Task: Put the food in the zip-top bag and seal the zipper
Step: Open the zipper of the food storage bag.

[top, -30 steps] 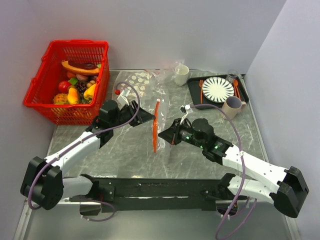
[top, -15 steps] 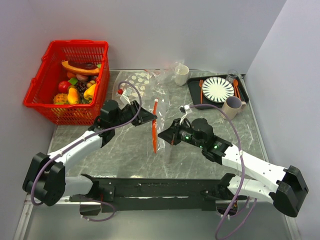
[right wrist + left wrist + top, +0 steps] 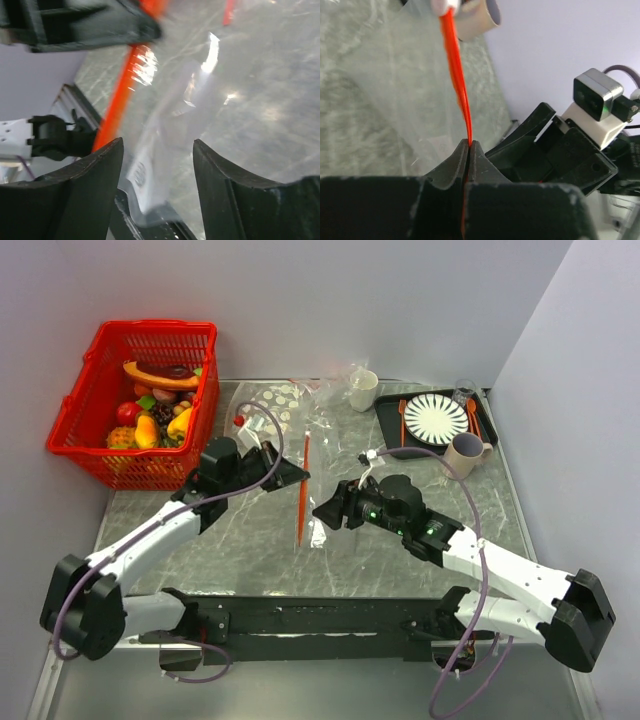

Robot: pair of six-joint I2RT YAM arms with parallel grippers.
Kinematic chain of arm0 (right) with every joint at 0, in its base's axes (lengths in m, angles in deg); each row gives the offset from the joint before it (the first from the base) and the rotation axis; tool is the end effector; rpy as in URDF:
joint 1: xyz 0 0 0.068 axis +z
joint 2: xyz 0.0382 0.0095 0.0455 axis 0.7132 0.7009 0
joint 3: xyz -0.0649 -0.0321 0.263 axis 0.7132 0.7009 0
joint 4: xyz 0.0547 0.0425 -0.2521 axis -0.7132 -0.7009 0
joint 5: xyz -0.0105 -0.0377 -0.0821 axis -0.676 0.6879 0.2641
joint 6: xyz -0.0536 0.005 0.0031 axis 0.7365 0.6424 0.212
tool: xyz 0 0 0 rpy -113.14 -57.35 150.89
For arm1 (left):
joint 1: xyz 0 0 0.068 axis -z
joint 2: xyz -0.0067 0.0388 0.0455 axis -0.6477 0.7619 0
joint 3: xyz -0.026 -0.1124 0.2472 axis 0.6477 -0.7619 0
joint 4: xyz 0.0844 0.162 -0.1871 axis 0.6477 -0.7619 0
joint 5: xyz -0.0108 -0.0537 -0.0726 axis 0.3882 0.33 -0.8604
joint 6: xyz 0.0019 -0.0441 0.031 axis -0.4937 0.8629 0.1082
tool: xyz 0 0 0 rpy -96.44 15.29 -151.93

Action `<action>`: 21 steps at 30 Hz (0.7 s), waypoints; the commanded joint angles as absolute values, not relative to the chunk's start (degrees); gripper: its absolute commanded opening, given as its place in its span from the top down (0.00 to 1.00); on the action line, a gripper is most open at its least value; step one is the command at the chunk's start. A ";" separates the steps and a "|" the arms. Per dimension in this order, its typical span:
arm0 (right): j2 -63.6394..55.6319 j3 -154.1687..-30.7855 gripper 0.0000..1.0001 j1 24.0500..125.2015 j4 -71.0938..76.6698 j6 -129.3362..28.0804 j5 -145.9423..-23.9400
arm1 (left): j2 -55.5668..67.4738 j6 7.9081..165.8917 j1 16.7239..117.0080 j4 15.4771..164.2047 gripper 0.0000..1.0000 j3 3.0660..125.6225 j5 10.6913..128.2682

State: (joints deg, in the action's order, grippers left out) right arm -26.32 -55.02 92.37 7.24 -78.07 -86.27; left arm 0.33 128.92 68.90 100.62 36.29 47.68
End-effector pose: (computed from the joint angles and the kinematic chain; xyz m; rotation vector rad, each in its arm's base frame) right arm 0.1587 0.1776 0.2778 -0.3378 1.9883 1.0935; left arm 0.2356 -0.1485 0.2860 -0.0152 2.0274 -1.4411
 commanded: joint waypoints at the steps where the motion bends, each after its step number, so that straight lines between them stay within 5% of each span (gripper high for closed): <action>1: -26.82 -62.01 0.34 92.17 1.20 -73.36 -81.00 | -5.20 118.92 71.12 88.81 0.99 43.93 58.21; 8: -22.69 -70.35 0.26 95.06 -3.47 -71.15 -79.69 | -3.71 115.49 78.67 77.55 0.99 49.39 74.81; 21: -18.81 -74.68 0.35 99.99 -8.74 -69.74 -70.71 | -1.08 115.05 82.55 74.64 0.99 51.76 81.16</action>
State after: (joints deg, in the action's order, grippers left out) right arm -18.19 -72.46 99.06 -7.29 -71.01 -74.60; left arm -1.03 116.42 81.93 75.33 48.25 77.93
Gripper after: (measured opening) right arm 0.649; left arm 0.023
